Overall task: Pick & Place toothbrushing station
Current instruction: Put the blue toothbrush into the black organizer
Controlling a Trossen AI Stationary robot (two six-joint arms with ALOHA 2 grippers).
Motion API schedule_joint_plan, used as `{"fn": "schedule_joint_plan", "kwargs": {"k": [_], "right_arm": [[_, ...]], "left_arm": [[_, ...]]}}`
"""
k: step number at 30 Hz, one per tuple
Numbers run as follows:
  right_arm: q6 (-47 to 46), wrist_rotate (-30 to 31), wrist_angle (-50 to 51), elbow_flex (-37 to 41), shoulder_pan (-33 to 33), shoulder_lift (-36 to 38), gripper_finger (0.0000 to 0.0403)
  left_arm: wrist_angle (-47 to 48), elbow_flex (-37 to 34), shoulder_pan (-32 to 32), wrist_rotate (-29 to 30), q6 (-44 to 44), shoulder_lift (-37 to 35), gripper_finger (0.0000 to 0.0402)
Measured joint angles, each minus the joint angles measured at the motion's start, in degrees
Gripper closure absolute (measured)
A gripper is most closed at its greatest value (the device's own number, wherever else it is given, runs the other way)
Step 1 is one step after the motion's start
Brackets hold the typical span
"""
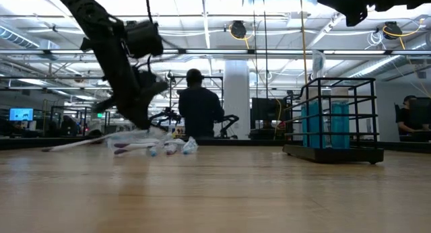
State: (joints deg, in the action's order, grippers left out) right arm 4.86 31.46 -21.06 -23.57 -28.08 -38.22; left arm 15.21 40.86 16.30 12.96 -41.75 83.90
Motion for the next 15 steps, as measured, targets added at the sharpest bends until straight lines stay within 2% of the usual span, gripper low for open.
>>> {"fn": "schedule_joint_plan", "kwargs": {"k": [6,12,15], "right_arm": [[0.53,-0.03,-6.22,0.0,1.06,-4.12,0.0193],[-0.52,-0.09,-15.2,0.0,6.01,-10.2,0.0193],[-1.15,-2.52,-19.93,0.0,8.53,-13.61,0.0193]], "left_arm": [[-8.26,0.02,-2.94,0.59,7.04,-5.2,0.0398],[-15.7,0.07,-6.48,0.76,16.42,-9.77,0.0398],[-20.92,0.09,-9.1,0.68,22.79,-10.76,0.0397]]}}
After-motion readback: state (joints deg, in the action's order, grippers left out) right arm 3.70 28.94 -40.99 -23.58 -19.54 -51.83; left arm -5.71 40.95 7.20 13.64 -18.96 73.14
